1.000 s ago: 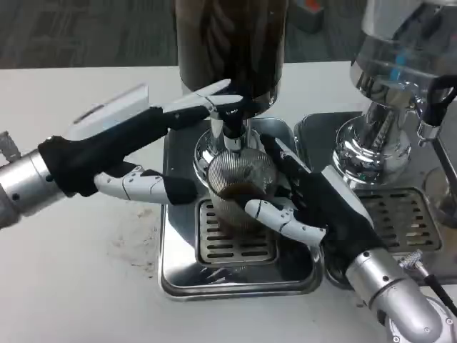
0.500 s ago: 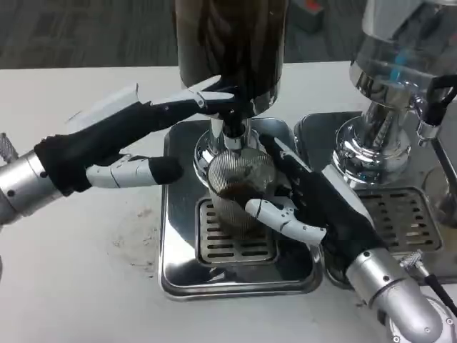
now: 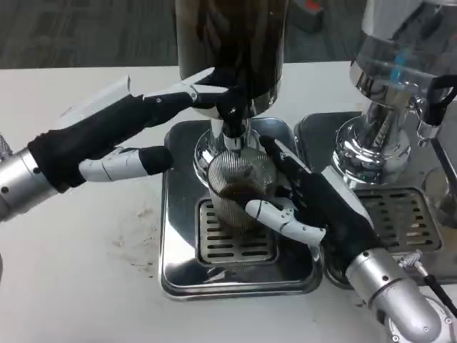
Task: Grasp the cup under the faucet to collect the drink, then remove the cup.
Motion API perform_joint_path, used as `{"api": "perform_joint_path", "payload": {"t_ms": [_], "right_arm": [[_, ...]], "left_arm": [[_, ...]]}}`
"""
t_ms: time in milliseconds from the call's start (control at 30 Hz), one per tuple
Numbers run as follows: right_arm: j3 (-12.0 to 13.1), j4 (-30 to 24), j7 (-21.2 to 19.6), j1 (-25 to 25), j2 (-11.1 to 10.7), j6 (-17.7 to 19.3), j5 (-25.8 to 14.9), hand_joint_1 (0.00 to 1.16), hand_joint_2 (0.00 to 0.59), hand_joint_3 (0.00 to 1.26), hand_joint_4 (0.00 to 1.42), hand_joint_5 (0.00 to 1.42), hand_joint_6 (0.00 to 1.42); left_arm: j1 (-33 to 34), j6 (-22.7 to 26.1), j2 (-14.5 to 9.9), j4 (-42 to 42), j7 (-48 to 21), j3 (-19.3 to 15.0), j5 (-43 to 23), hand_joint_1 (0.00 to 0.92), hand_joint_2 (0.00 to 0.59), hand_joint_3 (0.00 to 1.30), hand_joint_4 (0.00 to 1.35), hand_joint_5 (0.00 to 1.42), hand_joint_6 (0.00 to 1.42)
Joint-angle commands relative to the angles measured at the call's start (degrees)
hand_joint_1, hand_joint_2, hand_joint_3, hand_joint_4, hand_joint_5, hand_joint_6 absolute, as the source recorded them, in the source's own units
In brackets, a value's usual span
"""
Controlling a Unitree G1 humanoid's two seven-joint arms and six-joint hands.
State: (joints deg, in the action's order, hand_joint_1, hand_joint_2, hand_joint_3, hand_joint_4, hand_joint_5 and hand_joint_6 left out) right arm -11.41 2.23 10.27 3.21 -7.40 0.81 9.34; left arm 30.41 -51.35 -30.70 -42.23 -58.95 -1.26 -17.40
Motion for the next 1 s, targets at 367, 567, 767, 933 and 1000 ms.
{"api": "perform_joint_path", "payload": {"t_ms": [367, 567, 767, 933, 1000], "right_arm": [[0.46, 0.29, -0.43, 0.5, 0.4, 1.29, -0.4, 0.56, 0.228, 0.04, 0.0, 0.0, 0.16], [0.46, 0.96, -0.55, 0.9, 0.61, 1.56, -0.4, 0.56, 0.228, 0.04, 0.0, 0.0, 0.16], [0.44, 0.87, -0.73, 0.63, 0.72, 1.7, -0.33, 0.56, 0.228, 0.05, 0.0, 0.0, 0.16], [0.48, 0.57, -0.76, 0.24, 0.69, 1.75, -0.35, 0.56, 0.228, 0.05, 0.0, 0.0, 0.17], [0.48, 0.48, -0.76, 0.18, 0.7, 1.73, -0.38, 0.56, 0.228, 0.05, 0.0, 0.0, 0.17]], "left_arm": [[1.48, 0.59, 0.69, 1.02, -1.38, -1.26, -1.14, 0.0, 0.068, 0.0, 0.0, 0.03, 0.12], [1.66, 0.93, 0.83, 2.07, -1.99, -2.0, -2.23, 0.0, 0.068, 0.0, 0.0, 0.03, 0.12], [1.69, 1.62, 1.0, 2.6, -2.7, -2.29, -3.02, 0.0, 0.068, 0.0, 0.0, 0.03, 0.12], [1.21, 3.45, 1.45, 3.46, -3.72, -2.6, -4.03, 0.0, 0.073, 0.0, 0.0, 0.04, 0.13], [0.92, 4.54, 1.57, 3.82, -4.14, -2.86, -4.63, 0.0, 0.077, 0.0, 0.0, 0.05, 0.13]]}}
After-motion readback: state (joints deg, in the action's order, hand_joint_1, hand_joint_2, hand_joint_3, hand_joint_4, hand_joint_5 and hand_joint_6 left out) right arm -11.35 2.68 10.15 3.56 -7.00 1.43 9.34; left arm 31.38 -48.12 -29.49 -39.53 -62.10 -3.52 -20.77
